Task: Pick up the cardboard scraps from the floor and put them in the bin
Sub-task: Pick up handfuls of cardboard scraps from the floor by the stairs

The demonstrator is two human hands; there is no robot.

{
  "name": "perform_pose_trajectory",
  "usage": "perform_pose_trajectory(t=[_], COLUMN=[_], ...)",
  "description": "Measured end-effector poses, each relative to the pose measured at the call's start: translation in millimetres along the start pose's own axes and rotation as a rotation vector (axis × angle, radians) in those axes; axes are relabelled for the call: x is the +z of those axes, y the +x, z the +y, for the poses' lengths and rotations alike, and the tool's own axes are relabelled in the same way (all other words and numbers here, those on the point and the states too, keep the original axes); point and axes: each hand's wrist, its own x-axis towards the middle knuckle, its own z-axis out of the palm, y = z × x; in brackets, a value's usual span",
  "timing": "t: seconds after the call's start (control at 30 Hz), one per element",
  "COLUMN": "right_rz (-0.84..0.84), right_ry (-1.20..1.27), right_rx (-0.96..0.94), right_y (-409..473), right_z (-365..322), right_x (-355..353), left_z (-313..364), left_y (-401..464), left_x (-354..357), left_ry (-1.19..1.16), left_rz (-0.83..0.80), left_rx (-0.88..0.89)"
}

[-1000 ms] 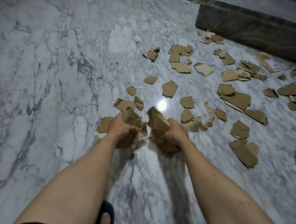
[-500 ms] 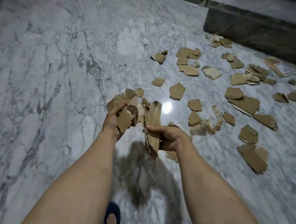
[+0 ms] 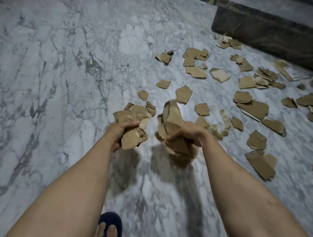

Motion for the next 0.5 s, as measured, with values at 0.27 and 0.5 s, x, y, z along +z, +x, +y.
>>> perform_pose_trajectory(t=[0.27,0.5], right_rz=[0.274,0.454], right_ry=[-0.574,-0.687], right_rx=[0.205,0.064], right_y=[22,20], right_z=[38,37], right_x=[30,35], left_z=[-21,-6], left_y=[42,54], left_x=[-27,-6], left_ry=[0.91,1.14], left_rz=[0.448,0.395], left_rx=[0.015,0.092])
